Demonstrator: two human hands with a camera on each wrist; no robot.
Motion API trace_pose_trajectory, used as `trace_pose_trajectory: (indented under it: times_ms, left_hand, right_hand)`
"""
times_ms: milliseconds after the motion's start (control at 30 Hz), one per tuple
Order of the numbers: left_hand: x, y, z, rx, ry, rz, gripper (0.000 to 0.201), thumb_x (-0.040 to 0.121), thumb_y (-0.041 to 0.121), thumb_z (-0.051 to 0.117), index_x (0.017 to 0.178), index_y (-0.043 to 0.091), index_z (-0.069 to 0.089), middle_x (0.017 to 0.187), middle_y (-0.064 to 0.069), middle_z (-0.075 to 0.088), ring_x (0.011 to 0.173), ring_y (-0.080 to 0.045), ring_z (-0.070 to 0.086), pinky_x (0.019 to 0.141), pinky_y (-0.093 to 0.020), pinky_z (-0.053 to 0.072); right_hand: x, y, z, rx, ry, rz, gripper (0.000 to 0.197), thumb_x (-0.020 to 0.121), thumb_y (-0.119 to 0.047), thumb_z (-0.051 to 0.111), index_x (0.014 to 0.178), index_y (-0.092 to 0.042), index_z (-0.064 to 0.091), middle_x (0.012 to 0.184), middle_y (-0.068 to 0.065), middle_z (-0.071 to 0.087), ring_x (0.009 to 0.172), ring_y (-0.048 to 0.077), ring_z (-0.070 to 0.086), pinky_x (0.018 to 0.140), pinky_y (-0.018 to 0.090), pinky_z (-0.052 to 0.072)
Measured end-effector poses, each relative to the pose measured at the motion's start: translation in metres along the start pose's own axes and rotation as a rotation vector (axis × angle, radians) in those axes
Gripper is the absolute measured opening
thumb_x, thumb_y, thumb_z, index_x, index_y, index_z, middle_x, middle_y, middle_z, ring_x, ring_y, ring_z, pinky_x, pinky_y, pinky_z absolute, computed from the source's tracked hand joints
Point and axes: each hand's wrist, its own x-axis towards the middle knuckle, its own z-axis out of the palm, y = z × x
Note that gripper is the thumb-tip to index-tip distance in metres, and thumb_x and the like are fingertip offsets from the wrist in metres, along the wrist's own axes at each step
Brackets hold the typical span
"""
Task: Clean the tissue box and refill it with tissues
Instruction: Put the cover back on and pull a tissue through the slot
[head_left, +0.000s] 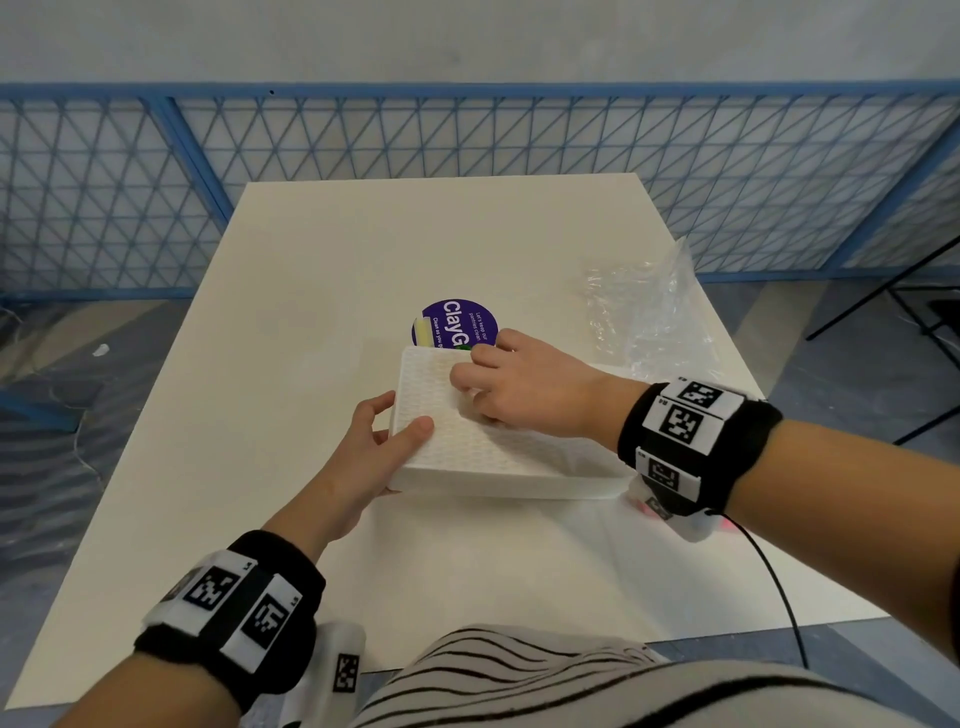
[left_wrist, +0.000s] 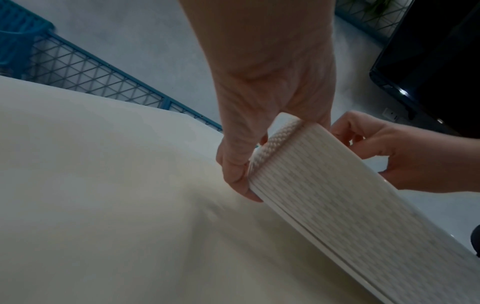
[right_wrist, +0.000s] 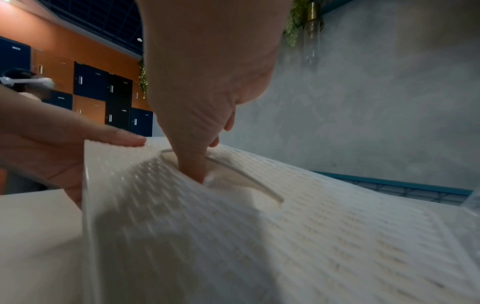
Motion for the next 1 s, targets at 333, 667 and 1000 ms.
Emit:
trace_pose_trajectory:
  times_ms: [333, 667, 1000]
  left_hand:
    - [0.005, -0.006, -0.001, -0.039, 0.032, -0.069, 0.054, 0.086, 0.041, 0.063, 0.132, 0.033, 0.036, 0.111, -0.005, 0.064, 0.099, -0.02, 0.064, 0.084, -0.04, 0.054]
    - [0.005, -0.011, 0.002, -0.087, 0.032, -0.123, 0.052, 0.091, 0.039, 0.058, 0.134, 0.029, 0.031, 0.111, 0.005, 0.059, 0.095, -0.016, 0.061, 0.078, -0.038, 0.054]
    - [0.012, -0.021, -0.005, 0.097, -0.005, -0.142, 0.073, 0.084, 0.057, 0.057, 0.14, 0.025, 0.023, 0.122, -0.002, 0.054, 0.104, -0.017, 0.059, 0.094, -0.039, 0.049]
  right_hand:
    - [-0.01, 0.004, 0.004, 0.105, 0.13, 0.029, 0.011, 0.071, -0.001, 0.069, 0.073, -0.009, 0.063, 0.09, 0.004, 0.062, 0.066, 0.021, 0.053, 0.058, 0.028, 0.039]
    - [-0.018, -0.007, 0.001, 0.451, 0.076, 0.16, 0.021, 0.08, -0.012, 0.038, 0.079, -0.005, 0.059, 0.088, 0.01, 0.061, 0.058, 0.027, 0.053, 0.052, 0.03, 0.047]
    - [-0.033, -0.008, 0.006, 0.975, -0.331, 0.691, 0.026, 0.087, -0.027, 0.063, 0.112, -0.018, 0.059, 0.099, -0.006, 0.063, 0.085, 0.011, 0.052, 0.082, 0.029, 0.042]
